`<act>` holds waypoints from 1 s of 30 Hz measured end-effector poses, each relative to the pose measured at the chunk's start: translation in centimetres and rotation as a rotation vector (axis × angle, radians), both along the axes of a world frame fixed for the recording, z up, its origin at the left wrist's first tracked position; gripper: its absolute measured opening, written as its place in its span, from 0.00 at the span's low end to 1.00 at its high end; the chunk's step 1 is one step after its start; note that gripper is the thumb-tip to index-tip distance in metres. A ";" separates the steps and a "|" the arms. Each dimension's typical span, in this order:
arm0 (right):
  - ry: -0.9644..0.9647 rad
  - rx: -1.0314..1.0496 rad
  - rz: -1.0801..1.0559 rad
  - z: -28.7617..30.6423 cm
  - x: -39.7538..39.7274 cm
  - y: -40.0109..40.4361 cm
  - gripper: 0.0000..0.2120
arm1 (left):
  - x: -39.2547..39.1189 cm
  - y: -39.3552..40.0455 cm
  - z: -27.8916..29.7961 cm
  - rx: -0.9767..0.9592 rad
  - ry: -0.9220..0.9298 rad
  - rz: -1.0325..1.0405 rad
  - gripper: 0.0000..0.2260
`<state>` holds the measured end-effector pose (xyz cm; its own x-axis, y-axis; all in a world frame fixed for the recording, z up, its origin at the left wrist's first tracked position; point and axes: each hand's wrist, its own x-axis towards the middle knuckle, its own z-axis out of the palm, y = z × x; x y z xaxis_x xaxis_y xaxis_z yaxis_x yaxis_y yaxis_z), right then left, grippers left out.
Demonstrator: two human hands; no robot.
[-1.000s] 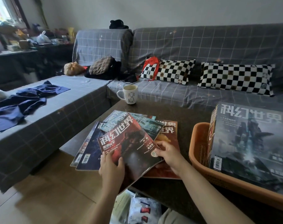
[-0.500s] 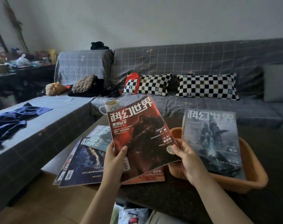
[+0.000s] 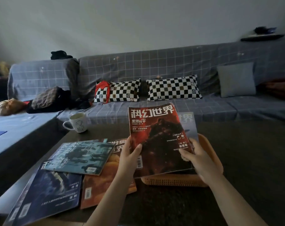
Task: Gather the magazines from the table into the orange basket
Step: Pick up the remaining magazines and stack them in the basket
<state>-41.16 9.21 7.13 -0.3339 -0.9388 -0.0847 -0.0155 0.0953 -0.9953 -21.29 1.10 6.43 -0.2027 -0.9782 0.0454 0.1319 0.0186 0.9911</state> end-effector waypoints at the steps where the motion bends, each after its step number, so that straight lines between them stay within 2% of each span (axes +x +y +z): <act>1: 0.031 0.006 -0.022 0.0 -0.6 -0.1 0.26 | -0.9 -0.4 -0.1 -0.030 -0.035 -0.024 0.13; 6: 0.187 0.017 -0.127 -0.6 -2.7 -0.6 0.26 | -4.1 -2.4 -0.5 -0.225 -0.277 -0.091 0.18; 9: 0.327 0.044 -0.189 -1.4 -3.1 -0.7 0.25 | -5.4 -3.3 -1.6 -0.358 -0.480 -0.032 0.21; 11: 0.401 0.061 -0.246 -1.7 -3.0 -0.7 0.24 | -5.7 -3.6 -2.2 -0.373 -0.585 0.053 0.23; 15: 0.438 0.080 -0.298 -2.1 -3.0 -0.7 0.24 | -5.6 -3.8 -2.6 -0.285 -0.619 0.098 0.21; 21: 0.490 0.126 -0.343 -2.5 -3.3 -1.0 0.24 | -5.8 -4.0 -3.1 -0.300 -0.736 0.106 0.21; 23: 0.496 0.134 -0.362 -2.7 -3.4 -1.0 0.21 | -5.8 -4.2 -3.6 -0.314 -0.789 0.116 0.23; 27: 0.420 0.169 -0.356 -3.1 -3.6 -1.5 0.10 | -5.8 -3.9 -3.6 -0.288 -0.767 0.120 0.22; 30: 0.363 0.216 -0.306 -3.2 -4.0 -2.1 0.06 | -6.1 -3.8 -3.3 -0.255 -0.742 0.012 0.23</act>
<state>-45.20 7.11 3.89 -0.6343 -0.7674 -0.0933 -0.2952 0.3520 -0.8883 -27.41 -2.73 3.08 -0.2569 -0.9583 0.1254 -0.5649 0.2542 0.7850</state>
